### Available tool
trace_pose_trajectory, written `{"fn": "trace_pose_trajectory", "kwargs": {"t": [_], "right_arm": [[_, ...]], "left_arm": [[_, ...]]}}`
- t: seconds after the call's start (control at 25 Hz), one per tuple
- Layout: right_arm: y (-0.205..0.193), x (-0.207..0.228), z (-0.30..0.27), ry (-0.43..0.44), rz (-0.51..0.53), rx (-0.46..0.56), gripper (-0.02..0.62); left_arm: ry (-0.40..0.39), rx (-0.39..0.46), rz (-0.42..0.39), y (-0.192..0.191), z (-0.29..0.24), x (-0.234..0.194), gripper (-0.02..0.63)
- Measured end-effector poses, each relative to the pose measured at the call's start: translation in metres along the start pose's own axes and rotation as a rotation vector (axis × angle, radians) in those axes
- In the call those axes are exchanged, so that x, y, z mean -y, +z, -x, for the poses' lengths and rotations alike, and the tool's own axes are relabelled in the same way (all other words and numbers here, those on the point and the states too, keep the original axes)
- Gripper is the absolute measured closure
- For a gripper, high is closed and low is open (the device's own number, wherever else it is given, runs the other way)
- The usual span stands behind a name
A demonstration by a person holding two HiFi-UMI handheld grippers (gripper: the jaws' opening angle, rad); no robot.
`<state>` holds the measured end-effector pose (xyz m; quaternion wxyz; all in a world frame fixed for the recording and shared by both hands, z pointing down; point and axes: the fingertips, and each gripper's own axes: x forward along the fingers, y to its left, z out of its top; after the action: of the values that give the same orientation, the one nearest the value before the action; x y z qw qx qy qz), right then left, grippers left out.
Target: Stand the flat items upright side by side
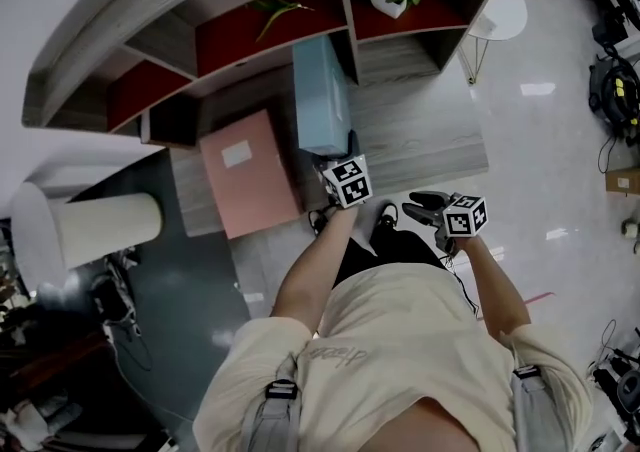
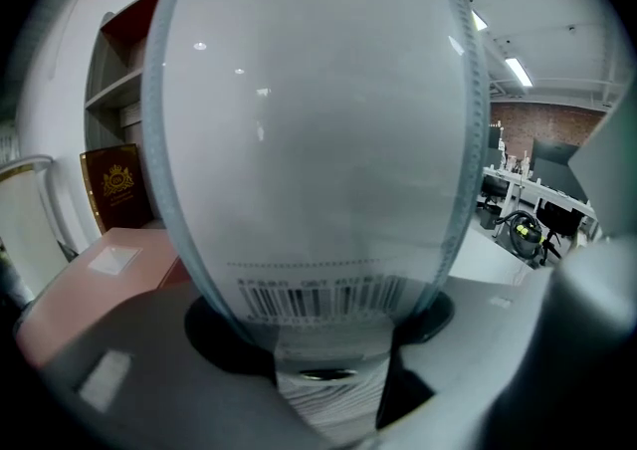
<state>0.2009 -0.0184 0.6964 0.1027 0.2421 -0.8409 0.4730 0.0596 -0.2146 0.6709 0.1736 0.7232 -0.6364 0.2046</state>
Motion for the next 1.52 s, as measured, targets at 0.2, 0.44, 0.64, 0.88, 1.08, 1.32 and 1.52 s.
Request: {"fn": "trace_pose_trajectory", "kwargs": {"t": [0.2,0.44,0.64,0.88,1.08,1.32,1.52], "right_arm": [[-0.003,0.007,0.007,-0.018,-0.007,0.0,0.417],[-0.001,0.013,0.011,-0.029,-0.011,0.002,0.416],[0.004,0.016,0.012,-0.029,-0.016,0.008,0.416],[0.005,0.019,0.016,-0.037,-0.023,0.009,0.416],[0.004,0.02,0.018,-0.037,-0.027,0.013,0.416],[-0.002,0.02,0.016,-0.036,-0.033,0.003,0.416],[-0.001,0.016,0.014,-0.023,-0.021,0.005,0.416]], "left_arm": [[0.004,-0.001,-0.002,0.011,-0.023,0.007,0.288],[0.008,0.0,0.003,0.027,-0.045,0.02,0.288],[0.018,-0.004,0.007,0.036,-0.058,0.023,0.288],[0.038,-0.012,-0.014,0.045,-0.065,0.024,0.287],[0.041,-0.011,-0.017,0.043,-0.068,0.025,0.291],[0.017,-0.049,-0.045,0.044,-0.068,0.035,0.278],[-0.021,-0.072,-0.055,0.044,-0.067,0.049,0.245]]}}
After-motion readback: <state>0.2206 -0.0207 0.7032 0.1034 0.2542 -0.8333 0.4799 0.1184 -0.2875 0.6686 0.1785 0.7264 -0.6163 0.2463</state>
